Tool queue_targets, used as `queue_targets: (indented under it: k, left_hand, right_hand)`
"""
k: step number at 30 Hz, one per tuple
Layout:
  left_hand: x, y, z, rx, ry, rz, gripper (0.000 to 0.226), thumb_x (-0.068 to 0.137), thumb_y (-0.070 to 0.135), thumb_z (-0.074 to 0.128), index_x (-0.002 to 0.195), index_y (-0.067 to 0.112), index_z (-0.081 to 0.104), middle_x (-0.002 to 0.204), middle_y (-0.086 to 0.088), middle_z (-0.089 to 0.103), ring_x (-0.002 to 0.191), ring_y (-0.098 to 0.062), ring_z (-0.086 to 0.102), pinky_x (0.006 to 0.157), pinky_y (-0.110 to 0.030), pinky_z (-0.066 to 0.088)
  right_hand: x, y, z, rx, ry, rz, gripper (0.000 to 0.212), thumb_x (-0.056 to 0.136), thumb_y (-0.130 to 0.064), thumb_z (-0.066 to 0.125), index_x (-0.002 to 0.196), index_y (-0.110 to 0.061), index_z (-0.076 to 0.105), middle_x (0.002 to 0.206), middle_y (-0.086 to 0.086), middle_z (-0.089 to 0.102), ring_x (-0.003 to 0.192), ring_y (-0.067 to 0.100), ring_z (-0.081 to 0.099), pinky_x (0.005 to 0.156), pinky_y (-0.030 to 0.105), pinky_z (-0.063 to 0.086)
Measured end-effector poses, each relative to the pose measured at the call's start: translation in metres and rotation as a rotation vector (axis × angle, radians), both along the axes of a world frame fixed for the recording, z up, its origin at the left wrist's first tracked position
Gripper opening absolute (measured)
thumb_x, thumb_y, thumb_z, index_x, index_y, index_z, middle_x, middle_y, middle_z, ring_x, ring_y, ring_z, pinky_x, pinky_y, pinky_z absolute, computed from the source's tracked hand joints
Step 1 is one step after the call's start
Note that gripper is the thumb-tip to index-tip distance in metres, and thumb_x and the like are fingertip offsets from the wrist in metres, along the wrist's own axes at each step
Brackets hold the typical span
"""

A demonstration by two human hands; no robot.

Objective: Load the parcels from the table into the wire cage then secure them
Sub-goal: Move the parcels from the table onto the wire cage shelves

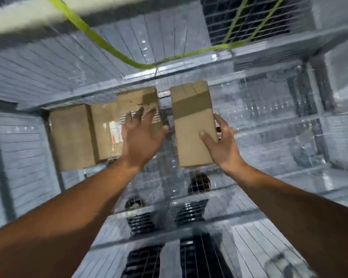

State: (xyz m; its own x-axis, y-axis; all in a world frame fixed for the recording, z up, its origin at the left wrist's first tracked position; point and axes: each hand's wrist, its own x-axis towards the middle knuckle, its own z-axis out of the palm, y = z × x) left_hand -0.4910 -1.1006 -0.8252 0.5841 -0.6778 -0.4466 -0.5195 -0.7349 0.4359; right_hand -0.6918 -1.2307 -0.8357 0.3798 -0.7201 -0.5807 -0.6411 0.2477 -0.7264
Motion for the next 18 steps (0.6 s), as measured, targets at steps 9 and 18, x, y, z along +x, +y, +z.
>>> queue_targets:
  k: [9, 18]
  left_hand:
    - [0.0, 0.007, -0.15, 0.101, -0.331, -0.126, 0.085, 0.089, 0.078, 0.037, 0.163, 0.045, 0.01, 0.174, -0.001, -0.005, 0.158, -0.039, -0.007, 0.123, -0.058, -0.006]
    - [0.013, -0.001, -0.121, 0.226, -0.2, -0.145, 0.09, 0.086, 0.084, 0.027, 0.16, 0.047, -0.009, 0.172, 0.0, -0.021, 0.156, -0.034, -0.023, 0.123, -0.059, -0.012]
  right_hand:
    - [0.062, 0.009, -0.163, -0.152, 0.009, 0.064, 0.07, 0.101, -0.029, 0.065, 0.16, -0.034, 0.028, 0.141, 0.003, 0.05, 0.118, 0.026, 0.061, 0.1, 0.039, 0.053]
    - [0.061, -0.01, -0.127, -0.086, 0.173, 0.137, 0.084, 0.094, -0.063, 0.059, 0.159, -0.055, 0.007, 0.145, 0.005, 0.049, 0.109, 0.022, 0.06, 0.077, 0.023, 0.056]
